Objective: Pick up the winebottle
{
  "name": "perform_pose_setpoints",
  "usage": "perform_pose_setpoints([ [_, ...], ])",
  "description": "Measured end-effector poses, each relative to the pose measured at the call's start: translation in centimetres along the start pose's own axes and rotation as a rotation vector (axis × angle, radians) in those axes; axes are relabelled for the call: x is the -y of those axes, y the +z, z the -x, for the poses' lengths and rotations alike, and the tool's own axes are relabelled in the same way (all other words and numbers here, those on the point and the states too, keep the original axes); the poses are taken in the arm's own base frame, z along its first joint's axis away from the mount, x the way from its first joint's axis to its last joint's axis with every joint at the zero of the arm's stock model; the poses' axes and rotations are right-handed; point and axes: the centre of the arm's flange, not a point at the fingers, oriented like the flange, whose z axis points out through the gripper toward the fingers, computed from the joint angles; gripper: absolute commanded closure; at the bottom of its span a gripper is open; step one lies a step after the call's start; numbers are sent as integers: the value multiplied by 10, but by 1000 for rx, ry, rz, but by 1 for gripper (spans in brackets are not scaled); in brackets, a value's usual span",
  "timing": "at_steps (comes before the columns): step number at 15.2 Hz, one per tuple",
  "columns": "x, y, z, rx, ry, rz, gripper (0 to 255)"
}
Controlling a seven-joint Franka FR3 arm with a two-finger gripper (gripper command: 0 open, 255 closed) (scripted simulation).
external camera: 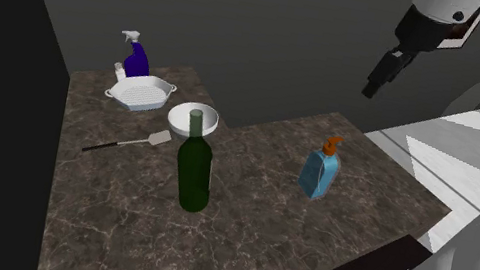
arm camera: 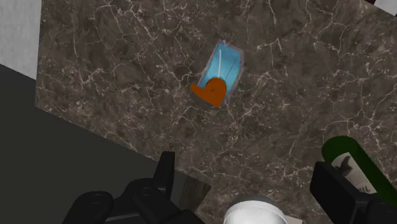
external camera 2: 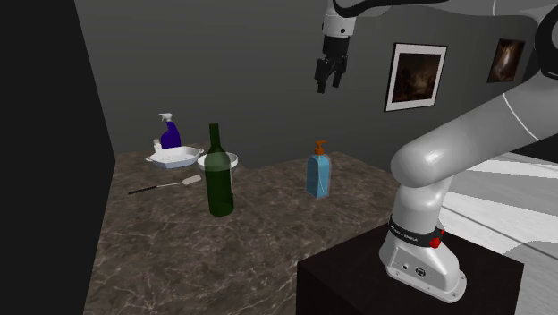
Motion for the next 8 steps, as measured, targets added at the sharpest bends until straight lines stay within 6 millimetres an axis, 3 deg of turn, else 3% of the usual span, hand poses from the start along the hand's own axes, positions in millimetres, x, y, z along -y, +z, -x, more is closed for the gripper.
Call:
perform_pose_setpoints([
  [2, 5, 1, -3, 1, 4, -1, 0],
  [8, 61, 20, -42, 14, 52, -18, 0],
])
